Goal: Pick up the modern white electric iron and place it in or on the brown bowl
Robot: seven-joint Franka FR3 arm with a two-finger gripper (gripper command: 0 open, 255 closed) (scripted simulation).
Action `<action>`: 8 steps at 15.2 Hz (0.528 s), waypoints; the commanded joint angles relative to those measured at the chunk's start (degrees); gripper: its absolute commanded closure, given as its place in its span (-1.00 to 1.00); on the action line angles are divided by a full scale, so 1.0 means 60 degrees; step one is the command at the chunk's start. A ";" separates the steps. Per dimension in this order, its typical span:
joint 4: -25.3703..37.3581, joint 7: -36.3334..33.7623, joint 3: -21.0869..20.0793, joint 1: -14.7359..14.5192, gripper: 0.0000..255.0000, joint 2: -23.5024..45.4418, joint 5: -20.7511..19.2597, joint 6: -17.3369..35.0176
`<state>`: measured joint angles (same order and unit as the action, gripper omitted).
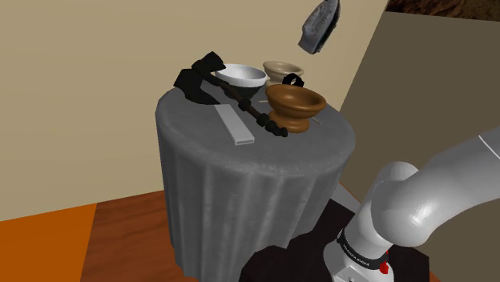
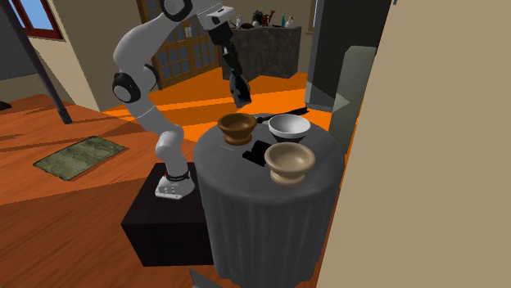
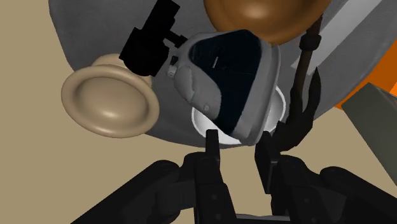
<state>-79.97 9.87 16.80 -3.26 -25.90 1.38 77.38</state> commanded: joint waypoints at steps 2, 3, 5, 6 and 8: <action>0.0202 -0.0698 -0.0619 -0.0060 1.00 -0.0044 -0.0008 -0.0213; 0.0331 -0.0935 -0.0828 -0.0087 1.00 -0.0014 -0.0002 -0.0305; 0.0636 -0.1411 -0.1242 -0.0147 1.00 0.0083 0.0009 -0.0499; 0.0761 -0.1580 -0.1390 -0.0168 1.00 0.0130 0.0013 -0.0572; 0.0127 -0.1586 -0.1434 -0.0143 1.00 -0.0180 -0.0024 -0.0246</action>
<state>-77.88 0.79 8.64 -4.13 -26.30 1.33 75.21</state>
